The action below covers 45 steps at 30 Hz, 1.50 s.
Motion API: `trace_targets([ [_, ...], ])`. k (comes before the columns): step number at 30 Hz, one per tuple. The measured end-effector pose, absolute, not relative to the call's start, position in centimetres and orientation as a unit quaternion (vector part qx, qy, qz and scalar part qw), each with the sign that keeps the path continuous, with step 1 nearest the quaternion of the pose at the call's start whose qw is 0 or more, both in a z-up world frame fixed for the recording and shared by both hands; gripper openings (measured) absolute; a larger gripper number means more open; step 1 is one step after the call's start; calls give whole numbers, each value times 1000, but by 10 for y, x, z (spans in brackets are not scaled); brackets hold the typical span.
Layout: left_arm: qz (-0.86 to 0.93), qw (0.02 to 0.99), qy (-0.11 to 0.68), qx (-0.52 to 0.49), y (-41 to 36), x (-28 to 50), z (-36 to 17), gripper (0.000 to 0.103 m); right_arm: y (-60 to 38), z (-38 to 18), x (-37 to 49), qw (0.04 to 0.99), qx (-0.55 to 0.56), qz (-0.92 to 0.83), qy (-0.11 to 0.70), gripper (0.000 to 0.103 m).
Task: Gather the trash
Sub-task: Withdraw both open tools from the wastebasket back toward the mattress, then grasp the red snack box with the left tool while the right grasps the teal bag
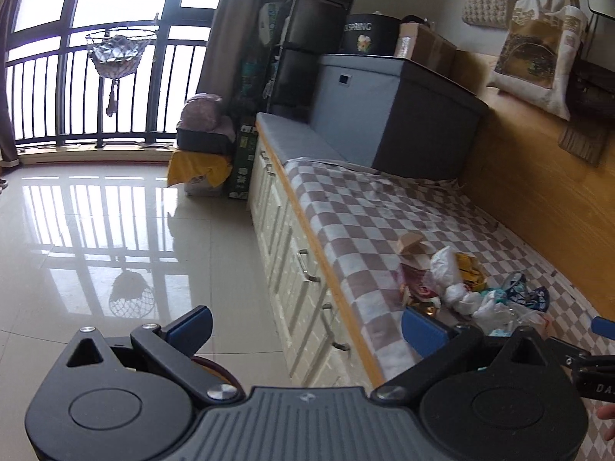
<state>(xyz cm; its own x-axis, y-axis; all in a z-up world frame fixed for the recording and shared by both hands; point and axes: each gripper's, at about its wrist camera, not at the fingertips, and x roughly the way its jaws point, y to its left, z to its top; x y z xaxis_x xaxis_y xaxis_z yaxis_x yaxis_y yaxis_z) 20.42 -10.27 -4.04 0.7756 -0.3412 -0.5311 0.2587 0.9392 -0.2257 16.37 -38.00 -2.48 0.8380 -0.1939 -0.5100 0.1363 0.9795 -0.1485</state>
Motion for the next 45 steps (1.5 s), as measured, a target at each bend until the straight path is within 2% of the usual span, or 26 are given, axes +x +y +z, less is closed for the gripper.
trace_targets([
  [10, -284, 908, 297, -75, -170, 223, -45, 103, -459, -65, 189, 950, 53, -49, 303, 103],
  [15, -297, 903, 305, -64, -194, 240, -48, 103, -466, -81, 219, 950, 62, -9, 305, 103],
  [17, -302, 899, 313, -56, -203, 248, -50, 103, -469, -87, 228, 950, 69, 5, 306, 98],
  [23, -298, 899, 320, -4, -232, 269, -59, 103, -470, -100, 239, 943, 73, 76, 317, 94],
  [32, -298, 902, 299, 94, -280, 290, -79, 102, -442, -106, 189, 935, 49, 98, 338, 92],
  [39, -264, 898, 316, 155, -317, 315, -100, 84, -431, -111, 161, 942, 65, 33, 328, 93],
  [42, -249, 894, 342, 150, -324, 332, -112, 83, -428, -107, 158, 945, 54, 16, 323, 94],
  [44, -240, 892, 357, 137, -324, 342, -119, 77, -428, -103, 159, 946, 56, 17, 320, 95],
  [45, -236, 891, 362, 136, -324, 346, -123, 67, -427, -101, 159, 946, 57, 18, 318, 95],
])
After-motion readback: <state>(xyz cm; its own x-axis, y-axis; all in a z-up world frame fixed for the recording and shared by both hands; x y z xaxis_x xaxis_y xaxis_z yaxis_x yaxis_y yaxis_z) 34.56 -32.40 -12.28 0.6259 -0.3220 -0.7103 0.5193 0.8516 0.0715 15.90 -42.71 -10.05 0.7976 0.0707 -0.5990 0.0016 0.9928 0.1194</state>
